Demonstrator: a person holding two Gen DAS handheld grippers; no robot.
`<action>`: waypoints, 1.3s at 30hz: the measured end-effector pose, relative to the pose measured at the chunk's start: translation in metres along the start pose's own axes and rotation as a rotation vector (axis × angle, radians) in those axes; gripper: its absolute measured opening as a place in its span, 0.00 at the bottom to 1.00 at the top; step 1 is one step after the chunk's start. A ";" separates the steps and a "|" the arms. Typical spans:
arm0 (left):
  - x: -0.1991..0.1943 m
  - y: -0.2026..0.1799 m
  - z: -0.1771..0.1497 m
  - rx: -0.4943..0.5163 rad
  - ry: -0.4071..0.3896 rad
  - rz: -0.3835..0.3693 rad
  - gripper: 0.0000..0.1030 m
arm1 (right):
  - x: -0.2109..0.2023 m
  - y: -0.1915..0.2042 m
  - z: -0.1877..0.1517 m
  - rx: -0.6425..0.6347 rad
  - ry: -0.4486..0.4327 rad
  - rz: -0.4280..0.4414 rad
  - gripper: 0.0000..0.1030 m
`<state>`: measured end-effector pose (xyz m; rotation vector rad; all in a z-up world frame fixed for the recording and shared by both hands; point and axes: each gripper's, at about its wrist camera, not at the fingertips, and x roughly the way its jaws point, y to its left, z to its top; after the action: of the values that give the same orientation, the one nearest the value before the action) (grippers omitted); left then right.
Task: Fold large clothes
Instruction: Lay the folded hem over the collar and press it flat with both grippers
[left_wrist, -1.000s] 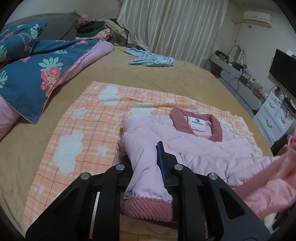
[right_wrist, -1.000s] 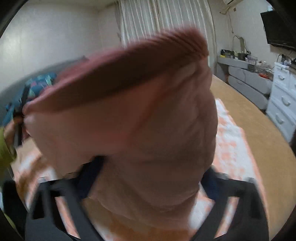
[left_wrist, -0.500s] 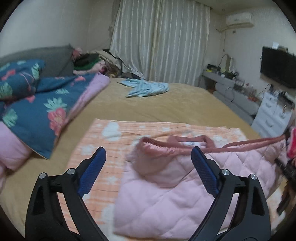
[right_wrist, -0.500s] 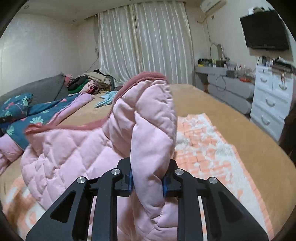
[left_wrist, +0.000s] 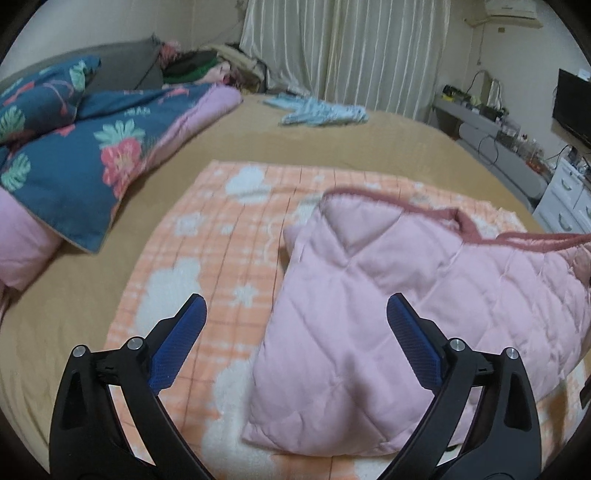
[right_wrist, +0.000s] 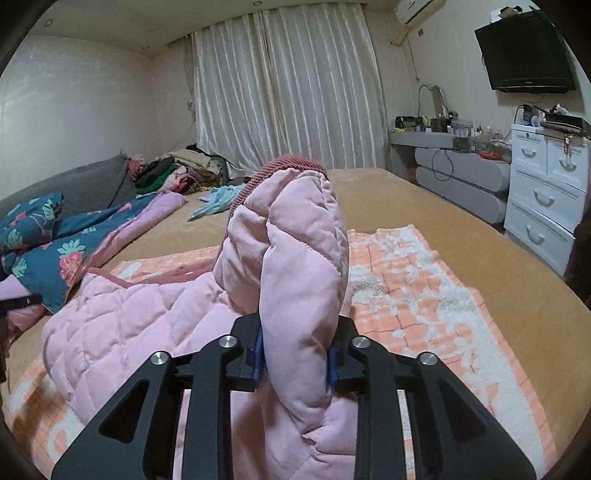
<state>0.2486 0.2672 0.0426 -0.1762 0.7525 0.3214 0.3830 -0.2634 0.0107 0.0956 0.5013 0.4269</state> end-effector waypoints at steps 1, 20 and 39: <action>0.006 0.001 -0.003 -0.001 0.017 -0.006 0.89 | 0.001 -0.002 -0.001 0.006 0.004 0.002 0.35; 0.037 -0.005 -0.040 -0.016 0.096 -0.092 0.31 | -0.010 -0.015 -0.038 0.002 0.165 0.083 0.60; 0.027 -0.016 0.017 -0.030 -0.062 -0.061 0.10 | 0.036 0.013 0.032 -0.088 -0.027 -0.038 0.19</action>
<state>0.2835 0.2630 0.0363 -0.2164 0.6799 0.2790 0.4224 -0.2362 0.0246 0.0073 0.4566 0.4097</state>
